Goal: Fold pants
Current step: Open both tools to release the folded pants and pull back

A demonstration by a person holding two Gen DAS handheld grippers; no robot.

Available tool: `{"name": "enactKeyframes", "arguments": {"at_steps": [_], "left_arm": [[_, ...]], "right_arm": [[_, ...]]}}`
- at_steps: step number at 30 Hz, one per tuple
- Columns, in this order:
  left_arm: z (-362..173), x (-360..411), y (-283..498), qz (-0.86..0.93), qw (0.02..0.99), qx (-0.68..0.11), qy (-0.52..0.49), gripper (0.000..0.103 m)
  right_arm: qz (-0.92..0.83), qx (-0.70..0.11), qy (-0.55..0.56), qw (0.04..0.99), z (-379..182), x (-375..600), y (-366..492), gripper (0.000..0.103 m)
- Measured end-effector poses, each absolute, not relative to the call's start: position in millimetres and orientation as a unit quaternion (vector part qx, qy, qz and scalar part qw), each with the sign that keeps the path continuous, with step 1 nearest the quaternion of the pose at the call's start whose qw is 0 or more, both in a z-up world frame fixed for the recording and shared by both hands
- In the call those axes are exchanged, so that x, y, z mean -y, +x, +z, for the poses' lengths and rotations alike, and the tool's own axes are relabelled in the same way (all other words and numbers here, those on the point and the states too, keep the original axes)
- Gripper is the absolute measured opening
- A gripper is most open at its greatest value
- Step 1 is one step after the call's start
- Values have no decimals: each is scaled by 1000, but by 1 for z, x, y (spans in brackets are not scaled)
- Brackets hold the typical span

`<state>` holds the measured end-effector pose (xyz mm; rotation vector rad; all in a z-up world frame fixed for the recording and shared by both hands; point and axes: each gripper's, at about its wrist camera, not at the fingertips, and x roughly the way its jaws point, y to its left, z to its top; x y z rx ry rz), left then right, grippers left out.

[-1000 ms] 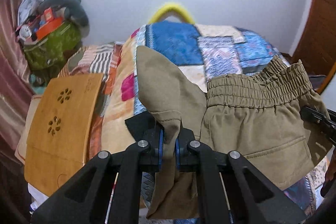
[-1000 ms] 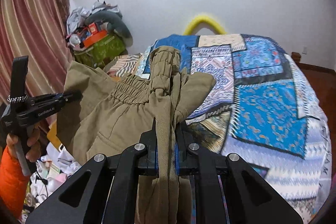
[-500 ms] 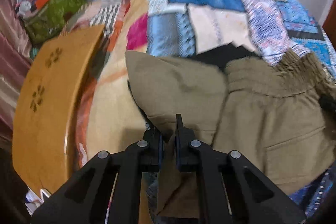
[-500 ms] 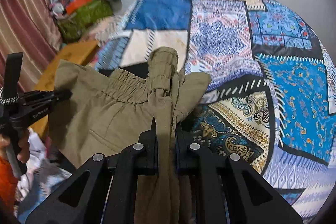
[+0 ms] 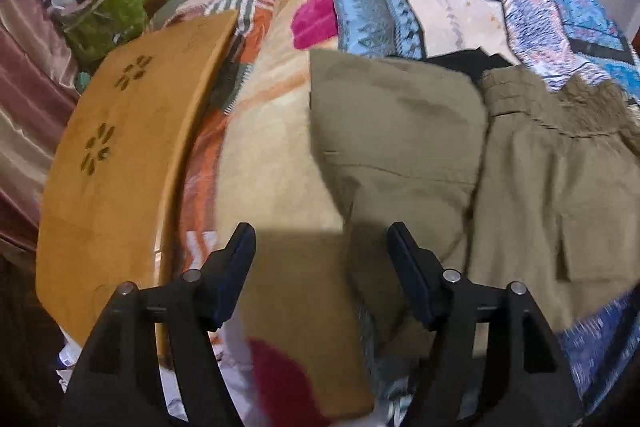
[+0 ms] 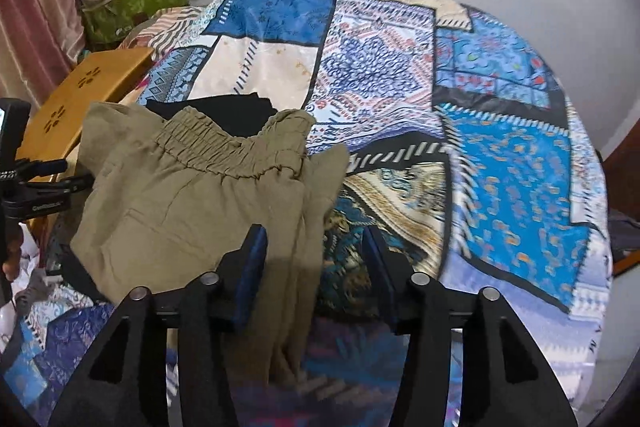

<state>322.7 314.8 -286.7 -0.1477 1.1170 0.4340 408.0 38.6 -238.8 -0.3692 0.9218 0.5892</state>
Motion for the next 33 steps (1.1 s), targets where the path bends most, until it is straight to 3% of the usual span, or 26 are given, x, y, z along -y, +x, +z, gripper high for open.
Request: {"name": "enactKeyframes", "arguments": {"at_steps": [8,17,28,31,33], "left_arm": [[-168,-258,266,157,893,-421,-39,68],[-37,-185,164,95,958,-269,-39,69],[14,-129,36,113,984,-135,-26,69],[15,-123,18,115,985,-123,-27,72],[15,-120,8,123,986,-112,-24,80]], "right_arm": [[303,-368,-143,867,-166,-14,355,46],[370,-207,-99,900,-58,16,240,50],[390,-93,-49,915,-15,59,128,51],[382,-77,-49,920,-13,62,112,63],[376,-69,-46,923,-12,64,105,74]]}}
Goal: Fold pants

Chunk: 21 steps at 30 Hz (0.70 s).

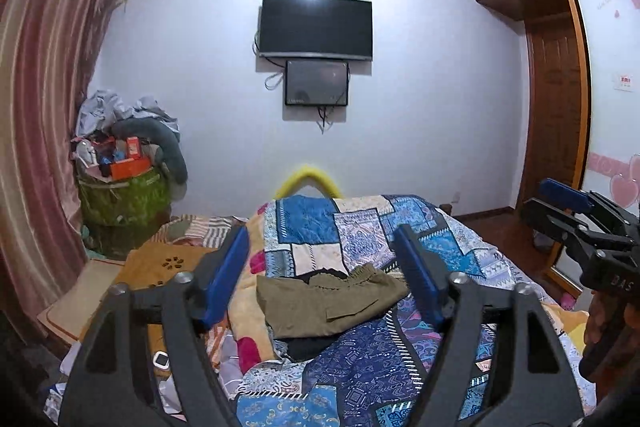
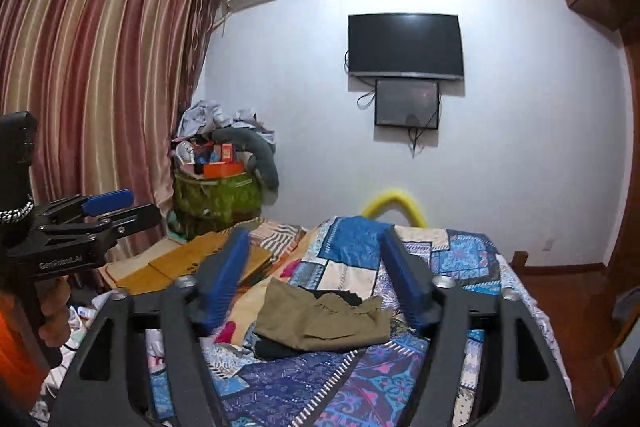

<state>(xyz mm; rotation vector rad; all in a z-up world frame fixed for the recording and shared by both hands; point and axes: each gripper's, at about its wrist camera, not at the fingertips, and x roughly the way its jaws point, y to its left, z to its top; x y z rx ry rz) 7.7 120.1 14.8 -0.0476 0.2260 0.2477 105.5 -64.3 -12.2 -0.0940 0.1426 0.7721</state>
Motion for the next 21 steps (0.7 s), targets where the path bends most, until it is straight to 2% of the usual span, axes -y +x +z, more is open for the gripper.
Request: {"name": "enactKeyframes", "arguments": {"at_steps": [1,2,5,21], "left_arm": [[15,-118,3,126,986,-109,-22,90],[14,-118,1,126,986,-107,-21,98],[12,-118,-3,121,987,-105,-27,103],[8,-112,-5,108,988,-109,-26,103]], "right_arm": [[374,-68,-45,924,-12,65,102,76],[371,-68,-44,925,-11,64,101,84],[365,-68,-38,928,-14,66,98,103],[355,-77,-23,931,-20,74,89,103]]}}
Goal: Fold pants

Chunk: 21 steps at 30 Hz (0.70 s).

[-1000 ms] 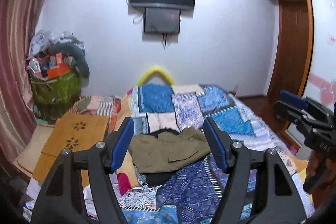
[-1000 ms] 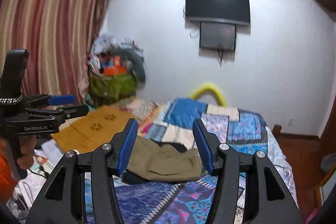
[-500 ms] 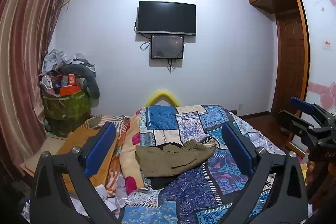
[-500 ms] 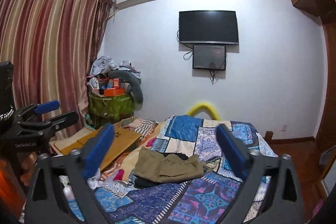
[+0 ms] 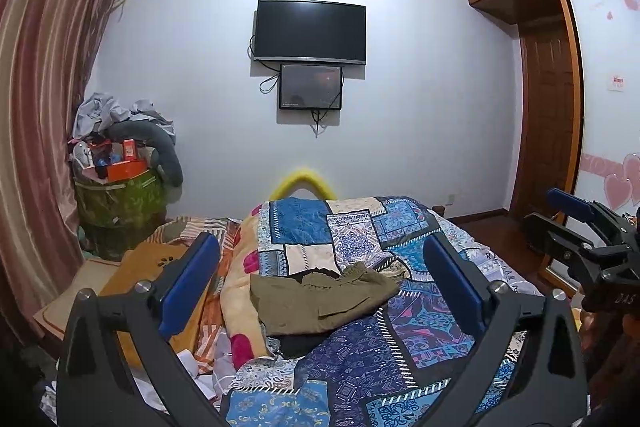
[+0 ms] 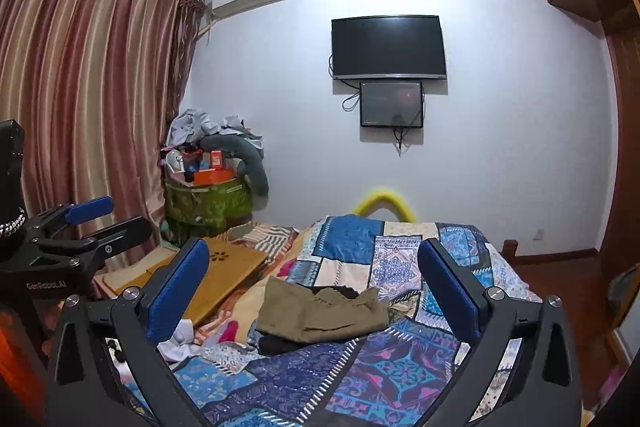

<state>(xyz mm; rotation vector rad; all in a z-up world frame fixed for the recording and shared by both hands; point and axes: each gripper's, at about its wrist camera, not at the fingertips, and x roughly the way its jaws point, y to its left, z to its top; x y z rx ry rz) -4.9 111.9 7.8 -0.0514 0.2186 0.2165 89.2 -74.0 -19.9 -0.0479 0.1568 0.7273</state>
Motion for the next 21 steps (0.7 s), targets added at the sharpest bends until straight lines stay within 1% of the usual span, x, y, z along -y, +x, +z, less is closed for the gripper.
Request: {"name": "enactKeyframes", "arguments": {"at_steps": [21], "left_arm": [[1,-115,6,99,986,-128,-30,103]], "right_arm": [[352,-84,-6,932,-22,82,89,103]]}}
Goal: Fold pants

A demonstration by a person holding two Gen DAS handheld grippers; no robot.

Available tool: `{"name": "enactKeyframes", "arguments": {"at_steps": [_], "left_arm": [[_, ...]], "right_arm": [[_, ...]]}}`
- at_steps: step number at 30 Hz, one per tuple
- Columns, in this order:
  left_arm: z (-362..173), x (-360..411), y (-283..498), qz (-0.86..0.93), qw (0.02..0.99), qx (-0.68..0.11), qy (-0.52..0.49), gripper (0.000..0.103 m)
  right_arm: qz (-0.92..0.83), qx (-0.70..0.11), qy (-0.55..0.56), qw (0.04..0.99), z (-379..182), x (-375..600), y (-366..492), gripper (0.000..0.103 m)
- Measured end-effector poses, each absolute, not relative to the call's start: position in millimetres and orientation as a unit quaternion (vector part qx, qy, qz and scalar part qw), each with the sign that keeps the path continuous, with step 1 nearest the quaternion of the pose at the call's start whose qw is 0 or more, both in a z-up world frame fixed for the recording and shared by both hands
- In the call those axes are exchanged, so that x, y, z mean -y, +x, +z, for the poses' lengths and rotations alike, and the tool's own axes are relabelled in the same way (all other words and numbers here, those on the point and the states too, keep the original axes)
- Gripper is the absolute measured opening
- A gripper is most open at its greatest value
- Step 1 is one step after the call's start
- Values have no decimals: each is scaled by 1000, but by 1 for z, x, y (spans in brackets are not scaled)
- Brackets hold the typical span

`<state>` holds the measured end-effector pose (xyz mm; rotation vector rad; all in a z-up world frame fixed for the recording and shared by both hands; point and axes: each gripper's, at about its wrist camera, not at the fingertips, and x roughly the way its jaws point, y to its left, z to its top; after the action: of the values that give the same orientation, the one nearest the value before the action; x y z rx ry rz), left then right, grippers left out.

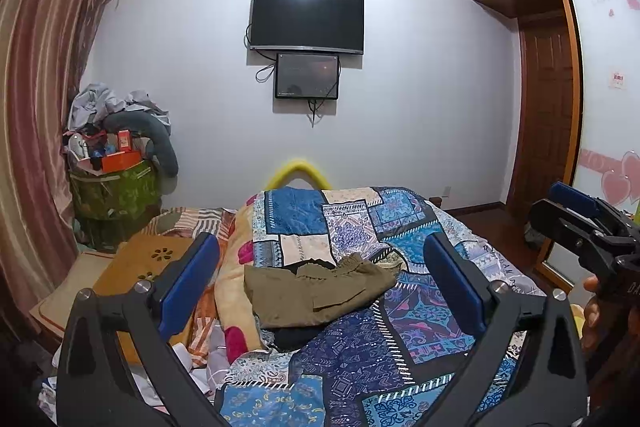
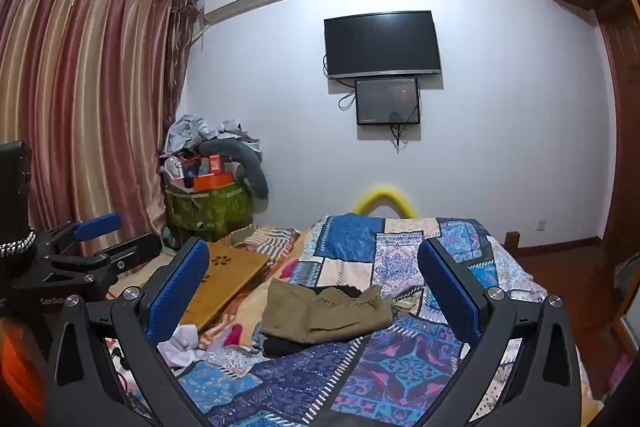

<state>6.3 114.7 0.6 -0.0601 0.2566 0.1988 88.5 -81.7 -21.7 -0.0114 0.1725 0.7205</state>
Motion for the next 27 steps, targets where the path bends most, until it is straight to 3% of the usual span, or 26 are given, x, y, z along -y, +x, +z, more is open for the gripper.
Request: {"name": "enactKeyframes", "arguments": {"at_steps": [27], "left_arm": [[5,-113,5,89,988,-127,-21,103]], "right_arm": [[345,-91,4,934,-23,86,91,103]]}}
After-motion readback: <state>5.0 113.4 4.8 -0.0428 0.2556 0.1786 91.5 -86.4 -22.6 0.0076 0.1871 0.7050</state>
